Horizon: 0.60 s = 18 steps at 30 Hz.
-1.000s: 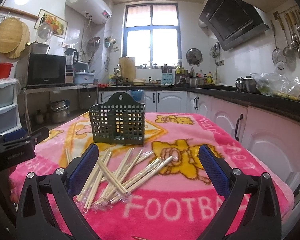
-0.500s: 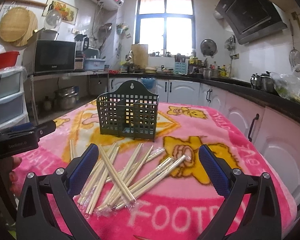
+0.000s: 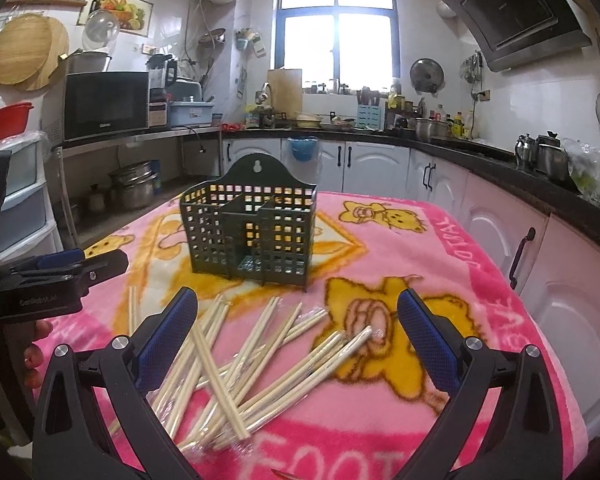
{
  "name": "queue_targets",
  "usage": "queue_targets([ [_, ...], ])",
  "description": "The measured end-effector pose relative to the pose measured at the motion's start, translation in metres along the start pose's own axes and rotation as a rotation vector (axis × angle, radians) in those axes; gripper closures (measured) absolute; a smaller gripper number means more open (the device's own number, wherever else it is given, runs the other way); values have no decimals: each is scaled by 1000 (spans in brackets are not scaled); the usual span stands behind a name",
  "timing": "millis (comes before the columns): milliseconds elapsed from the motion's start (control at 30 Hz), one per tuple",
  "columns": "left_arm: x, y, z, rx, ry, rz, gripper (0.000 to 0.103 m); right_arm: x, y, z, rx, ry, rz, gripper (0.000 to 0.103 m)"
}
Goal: Organize utensils
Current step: 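Lower the left tool onto a bamboo chopstick and close it while the right tool grasps another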
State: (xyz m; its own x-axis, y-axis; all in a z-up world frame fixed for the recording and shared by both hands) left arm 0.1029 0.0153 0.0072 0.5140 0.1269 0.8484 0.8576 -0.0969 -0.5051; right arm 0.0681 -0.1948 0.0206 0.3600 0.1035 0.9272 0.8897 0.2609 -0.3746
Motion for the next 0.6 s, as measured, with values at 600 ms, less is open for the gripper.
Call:
queue_targets([
  [600, 1, 68, -16, -197, -23, 272, 10, 18, 52, -41, 2, 69, 158, 14],
])
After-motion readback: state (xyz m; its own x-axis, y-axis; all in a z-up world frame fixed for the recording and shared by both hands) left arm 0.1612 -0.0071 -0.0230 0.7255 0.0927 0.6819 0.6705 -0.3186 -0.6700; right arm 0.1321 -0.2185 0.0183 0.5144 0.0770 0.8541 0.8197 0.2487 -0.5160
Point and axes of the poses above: each gripper's, at about its wrist camera, not at the fingertips, and y roughly the way its jaws point, z to its left, x to its top, the point moved 1 cm from there along y, roughly the way its jaws point, and after that the axes turned 3 degrees about x, right-handed, at the moved point
